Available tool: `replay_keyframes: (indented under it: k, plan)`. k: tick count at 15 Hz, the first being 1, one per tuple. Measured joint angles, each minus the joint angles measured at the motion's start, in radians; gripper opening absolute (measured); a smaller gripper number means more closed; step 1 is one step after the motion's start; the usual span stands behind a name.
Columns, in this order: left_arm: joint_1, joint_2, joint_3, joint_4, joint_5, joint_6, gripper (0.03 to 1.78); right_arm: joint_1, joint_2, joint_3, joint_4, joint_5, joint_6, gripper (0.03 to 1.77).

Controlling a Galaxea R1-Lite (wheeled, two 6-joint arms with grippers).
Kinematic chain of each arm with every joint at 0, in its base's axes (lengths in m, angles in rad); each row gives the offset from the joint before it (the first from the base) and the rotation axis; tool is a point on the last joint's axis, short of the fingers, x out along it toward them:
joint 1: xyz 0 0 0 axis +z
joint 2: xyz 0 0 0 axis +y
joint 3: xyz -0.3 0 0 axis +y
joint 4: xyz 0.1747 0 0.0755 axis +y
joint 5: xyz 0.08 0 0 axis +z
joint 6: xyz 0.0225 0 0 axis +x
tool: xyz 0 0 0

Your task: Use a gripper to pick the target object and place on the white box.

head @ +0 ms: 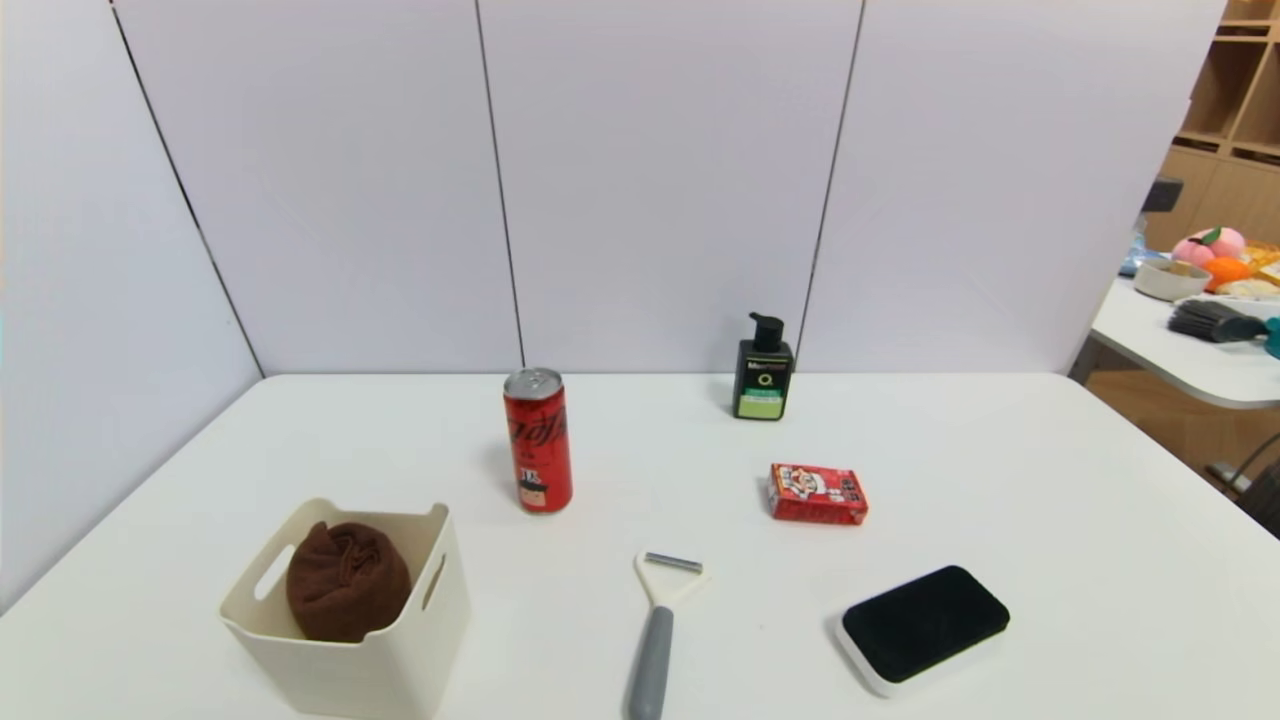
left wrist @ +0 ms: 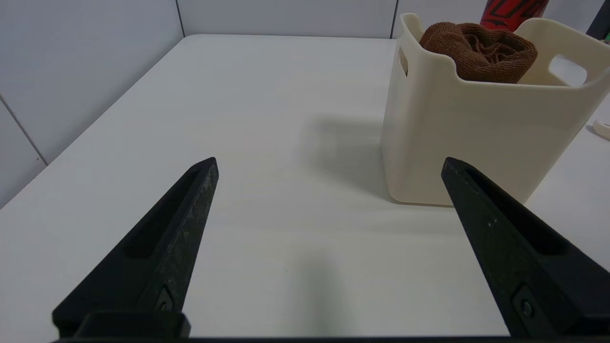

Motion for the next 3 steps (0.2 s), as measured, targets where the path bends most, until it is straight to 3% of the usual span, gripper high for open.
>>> replay_keyframes:
  k: [3]
  plan:
    - [0.0, 0.0, 0.0, 0.0, 0.0, 0.0, 1.69, 0.0, 0.0, 0.0, 0.0, -0.001, 0.05, 1.69]
